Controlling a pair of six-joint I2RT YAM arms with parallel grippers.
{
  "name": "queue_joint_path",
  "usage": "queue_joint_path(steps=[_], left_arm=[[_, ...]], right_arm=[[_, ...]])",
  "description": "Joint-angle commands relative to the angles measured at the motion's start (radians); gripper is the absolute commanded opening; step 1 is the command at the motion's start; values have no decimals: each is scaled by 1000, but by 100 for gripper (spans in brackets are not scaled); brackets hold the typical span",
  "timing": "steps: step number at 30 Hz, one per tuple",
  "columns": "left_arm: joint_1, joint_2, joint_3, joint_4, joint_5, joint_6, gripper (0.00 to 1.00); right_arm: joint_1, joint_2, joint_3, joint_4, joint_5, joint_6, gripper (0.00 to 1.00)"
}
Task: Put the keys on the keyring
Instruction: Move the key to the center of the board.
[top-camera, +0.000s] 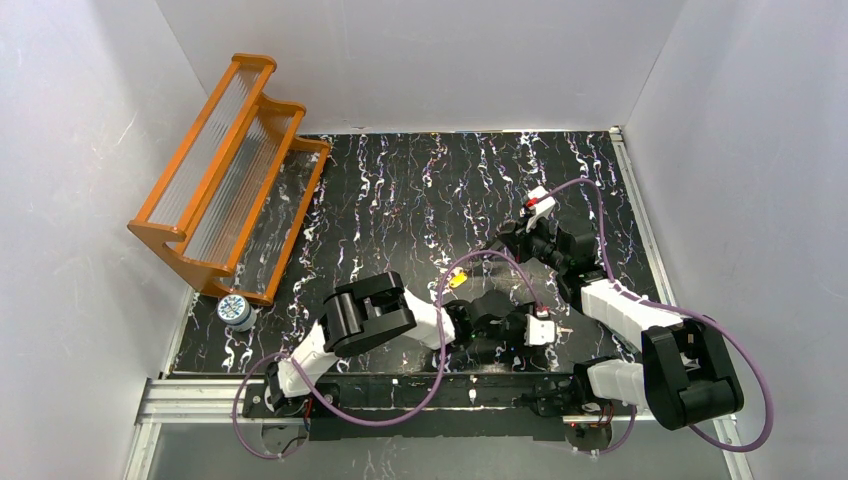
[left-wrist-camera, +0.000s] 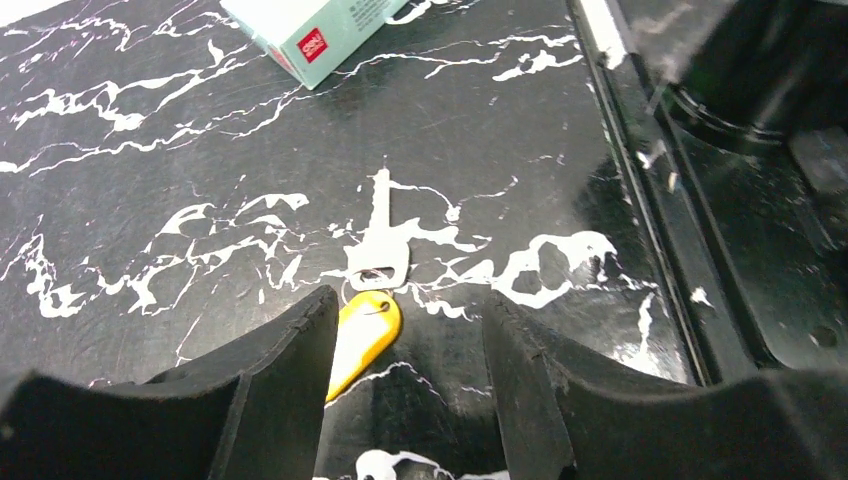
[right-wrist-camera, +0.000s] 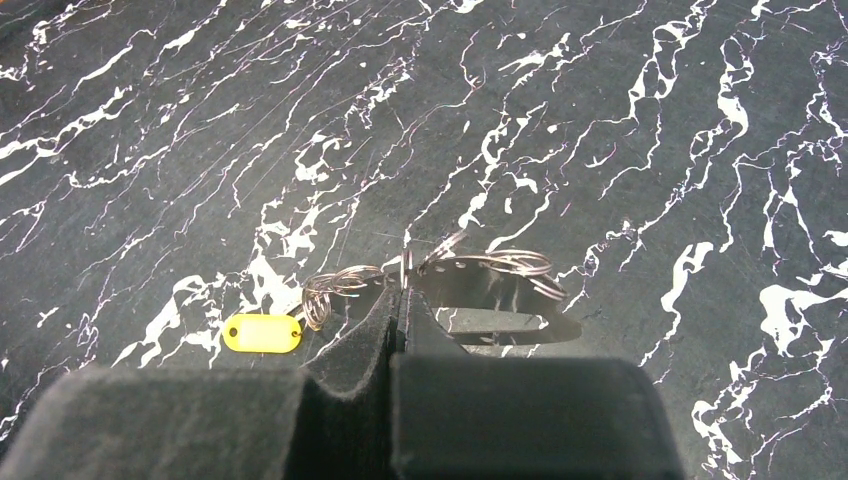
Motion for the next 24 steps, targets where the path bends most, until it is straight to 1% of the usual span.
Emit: queue_joint_path(steps=[1,7,13,15,18,24], left_arm=[[-6,26,54,-9,-57,-52,54],[-3,51,98,-66,-89,-124,54],[3,91,198,-266,-124,-180,52],[5,97,216,-301,-128,-183,49],[5,88,199,-310,-124,-185,44],[19,43,115,-308,-122,-190,28]], right_arm=[[-5,-23,-1,43,0,-27,1],[-4,-27,-2,35,4,-37,1],[-4,-30,-3,32,1,-37,1],[-4,-30,-4,32,0,-38,1],[-4,-33,-5,29,0,-38,1],[-5,-35,-5,29,-12,-38,1]])
